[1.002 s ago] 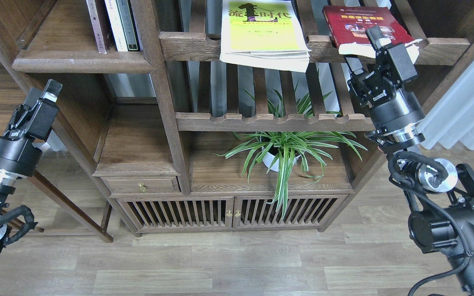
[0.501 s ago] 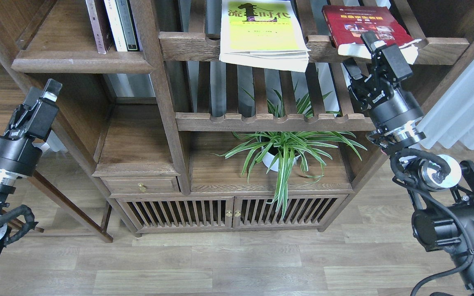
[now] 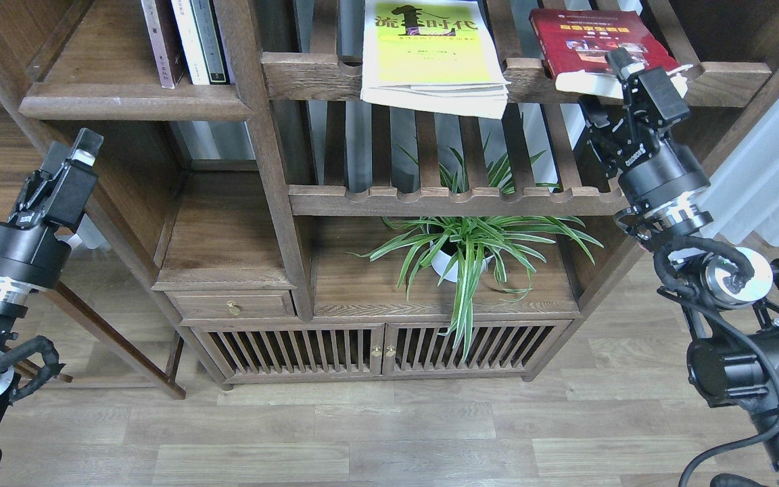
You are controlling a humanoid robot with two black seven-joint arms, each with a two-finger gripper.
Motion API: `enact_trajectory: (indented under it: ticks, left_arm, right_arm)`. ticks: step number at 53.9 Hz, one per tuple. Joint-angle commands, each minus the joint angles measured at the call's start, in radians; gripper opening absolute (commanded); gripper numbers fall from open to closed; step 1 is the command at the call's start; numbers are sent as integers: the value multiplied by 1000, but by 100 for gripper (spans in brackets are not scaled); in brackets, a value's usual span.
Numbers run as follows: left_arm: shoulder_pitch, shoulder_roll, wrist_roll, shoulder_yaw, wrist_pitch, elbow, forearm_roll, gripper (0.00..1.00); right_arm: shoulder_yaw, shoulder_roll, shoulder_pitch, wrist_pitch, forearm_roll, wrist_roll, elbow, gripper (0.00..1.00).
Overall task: Organize books on shelf
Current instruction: 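Grasp the red book's edge on the top shelf with the right gripper, then pull the red book off the top shelf and lower it with the right gripper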
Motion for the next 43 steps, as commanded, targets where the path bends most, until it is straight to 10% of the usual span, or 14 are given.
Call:
enact_trajectory:
  ticks: [1,26,43]
  left_arm:
    - [0,0,0,0,0,0,0,100]
    - [2,-3,0,0,0,0,0,100]
    - [5,-5,-2,-4,0,0,-2,100]
  right_arm:
    - [26,5,19,-6,1,1,1,65]
    - [40,7,-13,15,2,-3,-1,12]
    - [52,10,-80,261,108,-2,14,6]
